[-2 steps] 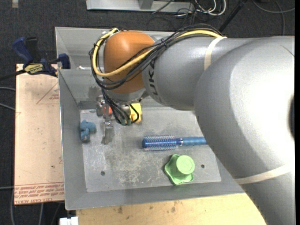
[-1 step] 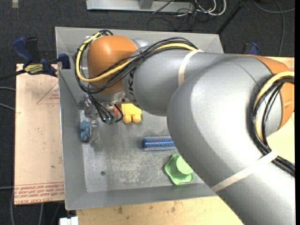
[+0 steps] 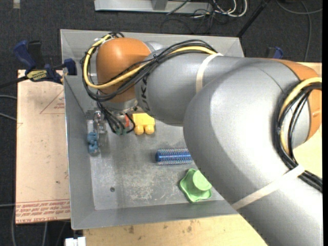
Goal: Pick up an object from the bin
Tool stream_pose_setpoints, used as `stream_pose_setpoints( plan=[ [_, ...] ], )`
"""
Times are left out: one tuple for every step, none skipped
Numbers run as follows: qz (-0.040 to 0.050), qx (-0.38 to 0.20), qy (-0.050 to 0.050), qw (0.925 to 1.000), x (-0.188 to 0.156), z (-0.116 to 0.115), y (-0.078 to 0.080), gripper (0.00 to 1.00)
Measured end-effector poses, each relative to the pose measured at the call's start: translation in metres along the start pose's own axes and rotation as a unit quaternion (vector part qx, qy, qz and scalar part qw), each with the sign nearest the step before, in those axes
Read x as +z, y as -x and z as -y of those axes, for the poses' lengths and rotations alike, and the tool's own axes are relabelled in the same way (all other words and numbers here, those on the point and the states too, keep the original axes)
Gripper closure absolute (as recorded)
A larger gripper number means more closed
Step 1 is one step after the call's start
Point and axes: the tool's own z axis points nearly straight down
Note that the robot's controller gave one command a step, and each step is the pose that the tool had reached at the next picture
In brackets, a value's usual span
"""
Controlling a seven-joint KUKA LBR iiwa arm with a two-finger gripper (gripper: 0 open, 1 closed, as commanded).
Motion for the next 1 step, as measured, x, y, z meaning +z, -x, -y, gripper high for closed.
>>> stream_pose_setpoints(
  plan=[
    [0.0044, -0.022, 0.0, 0.9997, -0.145, 0.0154, -0.0029, 1.0]
  ],
)
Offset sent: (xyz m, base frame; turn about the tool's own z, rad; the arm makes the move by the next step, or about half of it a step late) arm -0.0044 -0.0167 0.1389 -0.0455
